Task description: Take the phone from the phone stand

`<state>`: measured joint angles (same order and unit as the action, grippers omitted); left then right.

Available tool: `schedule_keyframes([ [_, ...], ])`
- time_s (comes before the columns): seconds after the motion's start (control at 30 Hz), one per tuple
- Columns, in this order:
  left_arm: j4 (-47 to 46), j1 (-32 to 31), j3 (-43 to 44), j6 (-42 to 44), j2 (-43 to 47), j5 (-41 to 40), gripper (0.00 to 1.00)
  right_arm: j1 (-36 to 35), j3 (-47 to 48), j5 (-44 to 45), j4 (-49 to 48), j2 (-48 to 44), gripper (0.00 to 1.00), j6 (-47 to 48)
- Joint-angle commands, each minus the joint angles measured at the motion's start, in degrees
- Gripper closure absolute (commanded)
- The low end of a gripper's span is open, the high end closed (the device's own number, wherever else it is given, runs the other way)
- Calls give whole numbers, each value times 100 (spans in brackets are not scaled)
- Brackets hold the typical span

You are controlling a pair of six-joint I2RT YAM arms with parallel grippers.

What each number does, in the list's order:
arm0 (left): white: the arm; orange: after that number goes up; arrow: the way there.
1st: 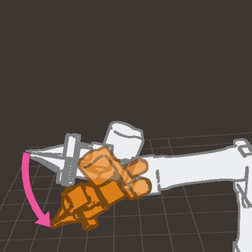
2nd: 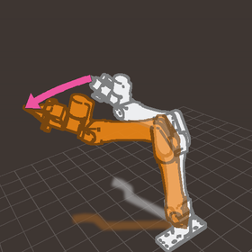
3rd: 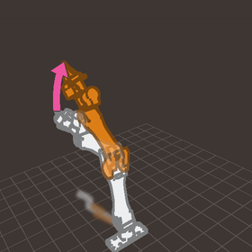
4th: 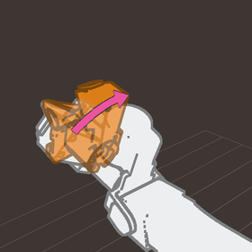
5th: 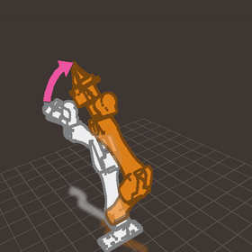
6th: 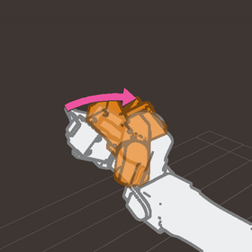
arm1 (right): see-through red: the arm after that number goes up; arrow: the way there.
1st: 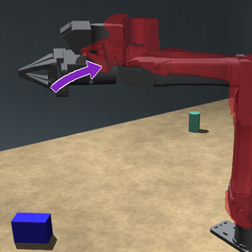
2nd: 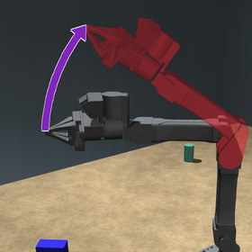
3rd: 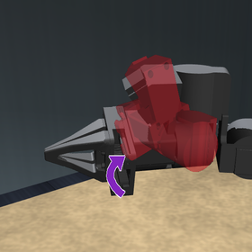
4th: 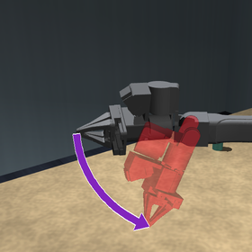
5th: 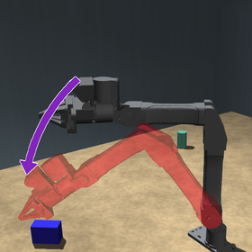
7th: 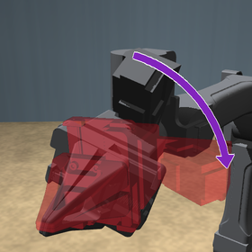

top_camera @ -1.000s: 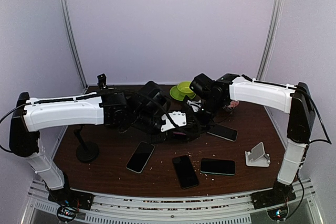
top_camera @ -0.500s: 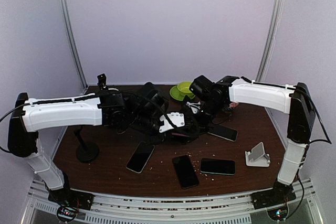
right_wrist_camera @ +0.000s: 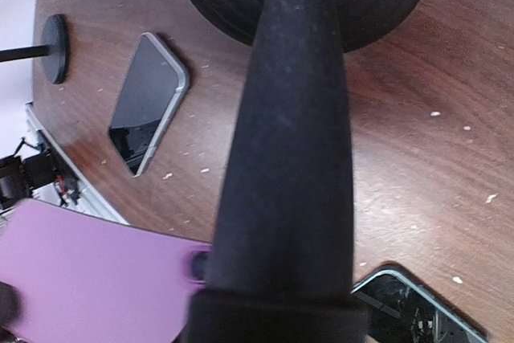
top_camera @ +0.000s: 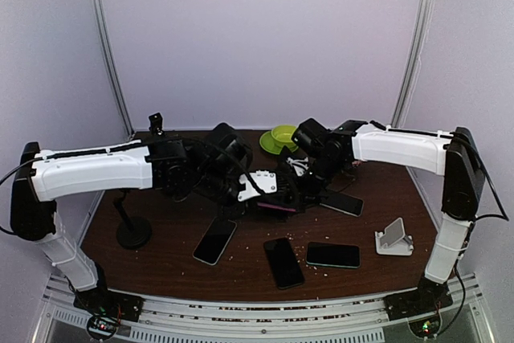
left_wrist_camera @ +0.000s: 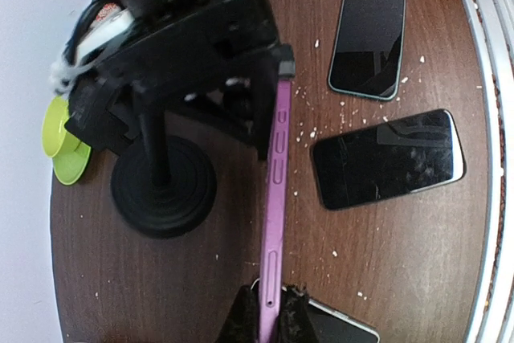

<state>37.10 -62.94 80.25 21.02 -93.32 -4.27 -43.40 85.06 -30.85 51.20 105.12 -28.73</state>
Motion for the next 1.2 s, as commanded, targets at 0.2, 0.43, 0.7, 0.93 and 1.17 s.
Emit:
schedule_keyframes([
  [0.2, -262, 1940, 905, 478, 1768, -1322, 100, -58, -133, 231, 1057, -35, 100, 418],
  [0.43, -163, 1956, 723, -138, 2128, -831, 100, -61, 242, 211, 1121, 126, 100, 393],
  [0.7, -314, 2133, -86, -1614, 2475, 48, 100, -63, 697, 301, 1345, 80, 100, 374],
  [0.93, -410, 2701, -851, -3149, 2628, 1093, 100, -63, 1106, 568, 1760, -38, 100, 427],
  [1.17, -926, 2940, -1917, -4502, 2872, 1125, 100, -70, 1126, 762, 1991, -208, 100, 443],
])
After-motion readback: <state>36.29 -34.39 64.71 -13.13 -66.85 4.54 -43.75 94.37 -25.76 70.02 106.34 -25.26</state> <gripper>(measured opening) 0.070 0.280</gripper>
